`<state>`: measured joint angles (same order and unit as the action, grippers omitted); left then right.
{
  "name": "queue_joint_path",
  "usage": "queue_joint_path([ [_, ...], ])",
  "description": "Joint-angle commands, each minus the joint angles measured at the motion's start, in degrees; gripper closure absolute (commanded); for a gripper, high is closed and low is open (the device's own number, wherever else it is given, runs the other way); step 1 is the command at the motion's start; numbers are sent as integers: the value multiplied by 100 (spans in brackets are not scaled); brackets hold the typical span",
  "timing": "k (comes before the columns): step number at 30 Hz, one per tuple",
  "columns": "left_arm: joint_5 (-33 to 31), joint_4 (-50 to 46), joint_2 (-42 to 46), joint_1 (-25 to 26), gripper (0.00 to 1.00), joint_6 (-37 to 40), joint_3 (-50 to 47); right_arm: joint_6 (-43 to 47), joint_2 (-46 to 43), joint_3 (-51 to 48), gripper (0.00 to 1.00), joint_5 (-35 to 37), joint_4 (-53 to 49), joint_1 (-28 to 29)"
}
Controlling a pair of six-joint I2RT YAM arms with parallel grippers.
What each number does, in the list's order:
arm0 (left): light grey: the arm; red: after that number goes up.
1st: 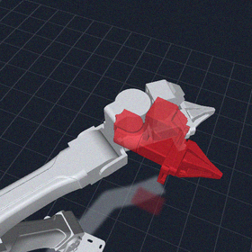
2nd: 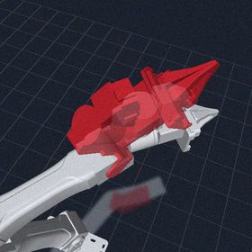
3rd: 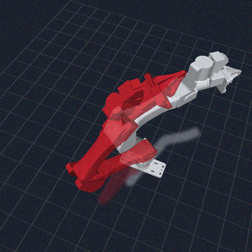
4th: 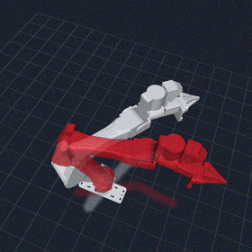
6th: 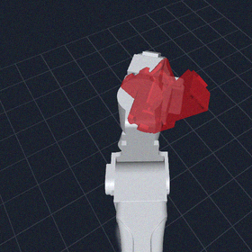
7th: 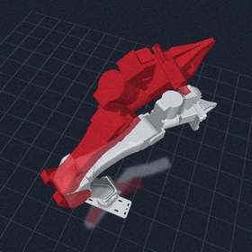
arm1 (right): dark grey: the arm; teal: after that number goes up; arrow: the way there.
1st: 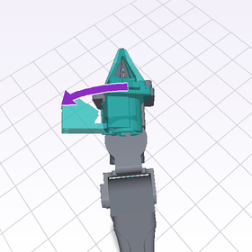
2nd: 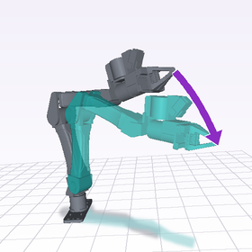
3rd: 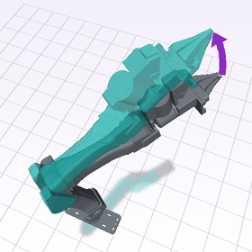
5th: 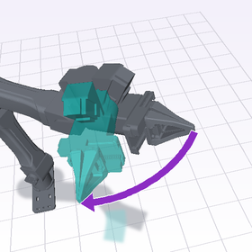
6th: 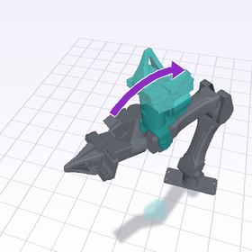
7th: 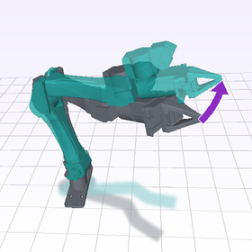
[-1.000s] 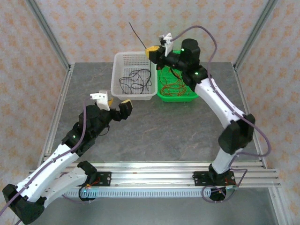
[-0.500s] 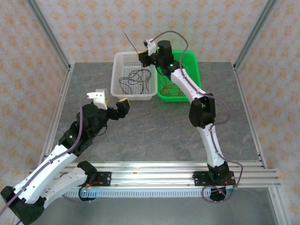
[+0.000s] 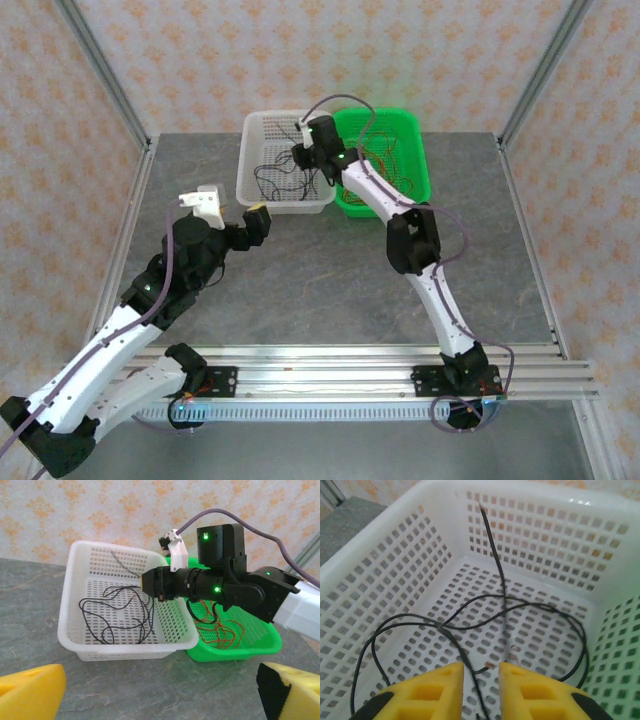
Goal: Untangle the cables
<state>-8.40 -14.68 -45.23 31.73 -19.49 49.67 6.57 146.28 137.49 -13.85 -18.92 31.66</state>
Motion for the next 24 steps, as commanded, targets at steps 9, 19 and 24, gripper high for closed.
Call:
queue_joint_path([
  [9, -534, -518, -211, -64, 2, -126, 360, -243, -3, 259, 62, 980, -496, 199],
  [19, -798, -546, -575, -711, 1, -27, 480, -619, -1096, -69, 38, 1476, -1109, 271],
  [24, -860, 76, -642, -1524, 1, 113, 290, -718, -2619, -1819, 20, 1849, -899, 292],
])
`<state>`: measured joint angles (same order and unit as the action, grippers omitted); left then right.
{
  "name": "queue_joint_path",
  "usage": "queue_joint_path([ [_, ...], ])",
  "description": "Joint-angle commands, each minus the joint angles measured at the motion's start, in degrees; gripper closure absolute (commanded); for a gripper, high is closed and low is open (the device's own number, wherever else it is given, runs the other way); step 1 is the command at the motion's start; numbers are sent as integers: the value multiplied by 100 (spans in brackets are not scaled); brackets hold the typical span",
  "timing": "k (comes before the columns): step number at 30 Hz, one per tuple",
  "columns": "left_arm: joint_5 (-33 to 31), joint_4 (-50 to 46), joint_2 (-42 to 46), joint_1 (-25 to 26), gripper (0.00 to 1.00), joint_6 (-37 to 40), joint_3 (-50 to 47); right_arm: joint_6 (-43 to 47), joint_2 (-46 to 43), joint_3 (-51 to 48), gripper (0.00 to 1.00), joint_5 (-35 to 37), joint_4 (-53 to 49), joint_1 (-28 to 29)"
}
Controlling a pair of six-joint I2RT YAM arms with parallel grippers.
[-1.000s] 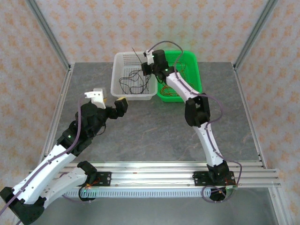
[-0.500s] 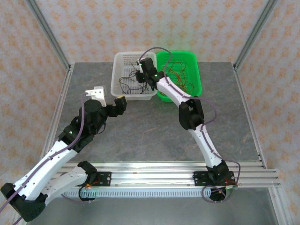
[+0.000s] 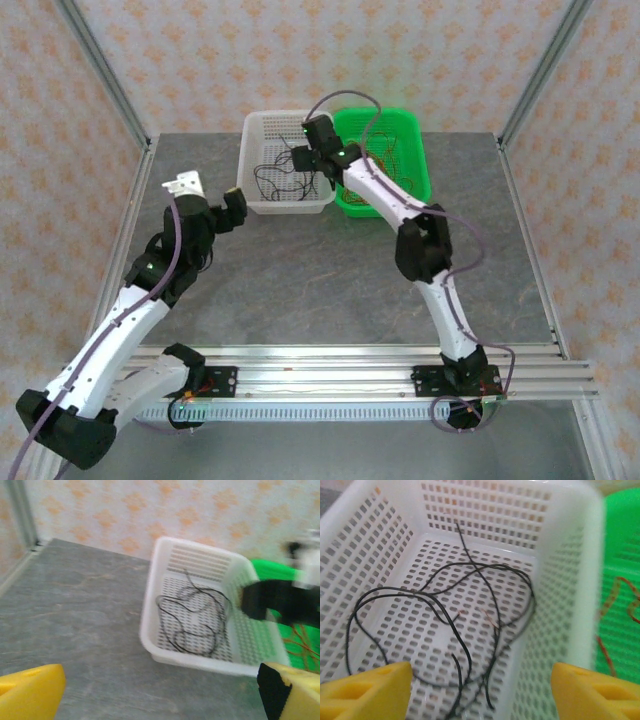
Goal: Untangle the cables
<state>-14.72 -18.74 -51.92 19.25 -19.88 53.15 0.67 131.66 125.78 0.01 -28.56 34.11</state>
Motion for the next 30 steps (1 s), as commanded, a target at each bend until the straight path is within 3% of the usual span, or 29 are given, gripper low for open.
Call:
queue_joint_path([
  [1, -335, 662, 15, -404, 1, 196, -114, -156, -1613, -1272, 7, 615, 294, 43],
  [2, -485, 828, -6, -511, 1, 248, -192, -160, -2090, -1892, 0, 782, 520, 43],
  [8, -1133, 2254, -178, -1050, 1, 617, -1113, -189, -4517, -4936, 0, 1952, 1568, -54],
  [13, -1379, 4741, -337, -1224, 1, 1033, -2763, -250, -6361, -7361, 0, 1978, 2586, -656],
  [17, -1433, 6472, -1028, -1421, 1, 1091, -3688, -165, -7469, -8908, 0, 2094, 3492, -1114],
  [22, -1570, 8825, -2505, -1590, 1, 1334, -4352, -429, -7725, -10166, 0, 2112, 4750, -1678],
  [27, -733, 10194, -3150, -1773, 0, 1424, -4617, -86, -7140, -11195, 0, 2181, 6905, -1888],
  [30, -177, 9491, -3057, -1825, 0, 1423, -4435, 126, -6631, -11758, 0, 1968, 8520, -2048],
])
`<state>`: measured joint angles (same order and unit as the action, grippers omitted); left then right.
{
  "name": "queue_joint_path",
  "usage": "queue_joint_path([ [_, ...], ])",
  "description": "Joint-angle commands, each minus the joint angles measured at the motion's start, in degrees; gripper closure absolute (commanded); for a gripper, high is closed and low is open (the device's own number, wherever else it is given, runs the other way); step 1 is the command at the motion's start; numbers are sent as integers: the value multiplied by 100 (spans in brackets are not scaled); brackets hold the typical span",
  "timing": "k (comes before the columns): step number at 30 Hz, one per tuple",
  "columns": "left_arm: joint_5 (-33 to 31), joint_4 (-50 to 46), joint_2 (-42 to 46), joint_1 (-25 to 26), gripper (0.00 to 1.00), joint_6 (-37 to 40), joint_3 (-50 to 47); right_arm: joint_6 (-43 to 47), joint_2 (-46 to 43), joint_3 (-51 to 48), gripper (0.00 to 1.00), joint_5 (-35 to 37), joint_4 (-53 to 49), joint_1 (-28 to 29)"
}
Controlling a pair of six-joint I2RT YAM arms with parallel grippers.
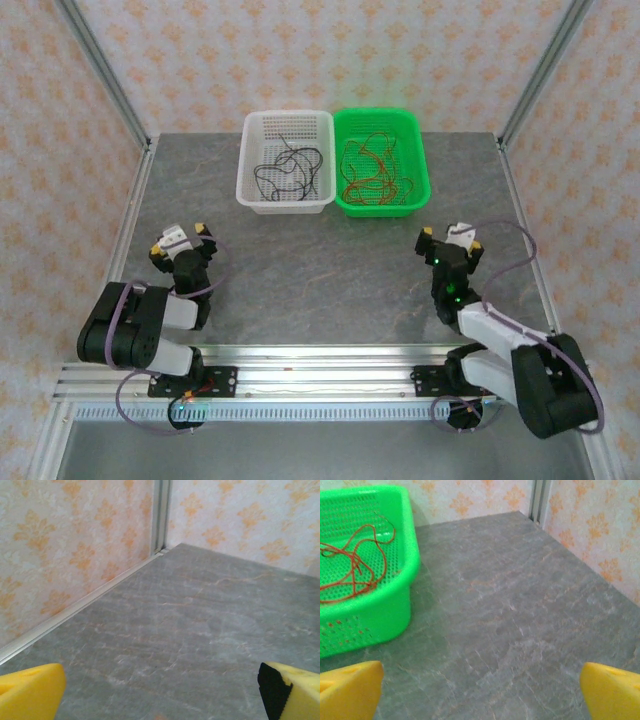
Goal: Untangle the cables
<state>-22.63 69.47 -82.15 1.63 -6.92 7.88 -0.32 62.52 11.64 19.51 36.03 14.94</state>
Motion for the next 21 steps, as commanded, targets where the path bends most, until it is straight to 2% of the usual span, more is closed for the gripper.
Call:
queue_joint_path([
  [1, 910, 922, -265, -77, 0, 219, 47, 232, 462, -502, 0, -129, 2533, -228],
  [3, 1176, 2277, -841, -75, 0, 483, -167, 335, 745, -604, 0, -380, 3110, -348],
  [5, 1134, 1450, -377, -95, 0, 304, -137, 524, 968, -713, 0, -781, 3693, -489],
  [6, 1161, 1372, -403, -133, 0, 260, -95, 610, 1086, -736, 0, -849, 3888, -532],
  [8, 1418, 1838, -697, -186, 0, 367, -65, 658, 1381, -822, 0, -1304, 4338, -721],
  [10, 1519, 907, -476, -220, 0, 288, 213, 623, 1908, -806, 0, -1613, 4767, -870],
  [12, 1615, 814, -565, -251, 0, 285, 311, 684, 2537, -485, 0, -1764, 4929, -914],
  [14, 1624, 870, -575, -264, 0, 298, 304, 325, 2443, 295, 0, -2081, 3166, -1309],
  [15, 1622, 766, -545, -260, 0, 288, 324, 154, 2467, 248, 0, -2496, 3288, -1541],
  [16, 1617, 853, -577, -260, 0, 302, 307, 167, 2534, 147, 0, -2475, 3647, -1522],
  [18, 1613, 868, -570, -260, 0, 315, 301, 205, 2422, 247, 0, -2429, 3229, -1499],
  [19, 1618, 837, -565, -260, 0, 319, 311, 205, 2475, 170, 0, -2403, 3486, -1490],
  [21, 1660, 885, -583, -260, 0, 337, 305, 219, 2418, 188, 0, -2381, 3359, -1476],
])
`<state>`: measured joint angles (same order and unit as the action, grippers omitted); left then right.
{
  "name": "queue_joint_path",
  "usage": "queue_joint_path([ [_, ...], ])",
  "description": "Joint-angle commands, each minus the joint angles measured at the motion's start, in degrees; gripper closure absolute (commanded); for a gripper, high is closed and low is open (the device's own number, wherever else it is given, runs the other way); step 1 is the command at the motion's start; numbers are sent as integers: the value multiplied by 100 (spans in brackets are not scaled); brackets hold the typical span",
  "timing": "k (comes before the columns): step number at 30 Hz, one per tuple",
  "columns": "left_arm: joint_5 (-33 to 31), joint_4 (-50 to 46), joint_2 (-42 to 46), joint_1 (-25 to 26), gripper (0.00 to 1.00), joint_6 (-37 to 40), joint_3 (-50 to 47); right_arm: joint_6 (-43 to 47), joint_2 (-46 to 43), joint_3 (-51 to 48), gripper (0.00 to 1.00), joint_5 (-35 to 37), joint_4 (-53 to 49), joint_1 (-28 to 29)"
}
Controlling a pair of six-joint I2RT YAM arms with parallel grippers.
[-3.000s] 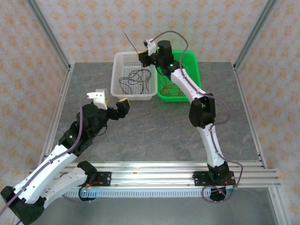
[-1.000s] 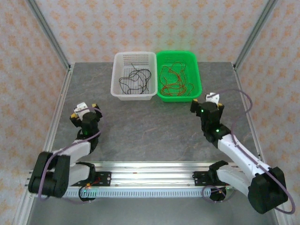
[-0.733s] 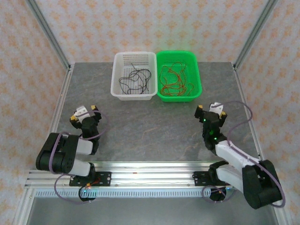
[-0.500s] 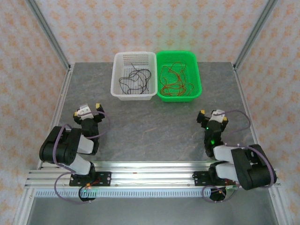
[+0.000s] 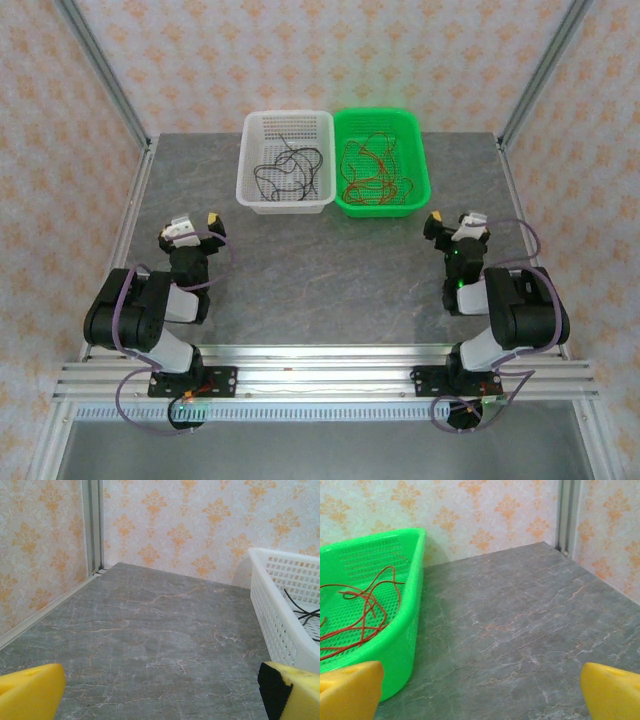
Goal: Untangle the cables
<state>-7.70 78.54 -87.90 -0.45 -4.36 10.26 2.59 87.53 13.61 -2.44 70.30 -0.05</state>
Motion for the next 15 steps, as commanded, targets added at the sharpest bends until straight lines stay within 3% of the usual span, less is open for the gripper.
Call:
queue_joint_path([
  [1, 263, -104, 1, -50, 0, 112, 101, -76, -60, -21, 0, -184, 9, 23],
  [5, 699, -351, 4, -48, 0, 289, 224, -72, -86, -6, 0, -174, -72, 23],
  [15, 700, -337, -6, -50, 0, 287, 231, -73, -77, -3, 0, -165, -52, 32],
])
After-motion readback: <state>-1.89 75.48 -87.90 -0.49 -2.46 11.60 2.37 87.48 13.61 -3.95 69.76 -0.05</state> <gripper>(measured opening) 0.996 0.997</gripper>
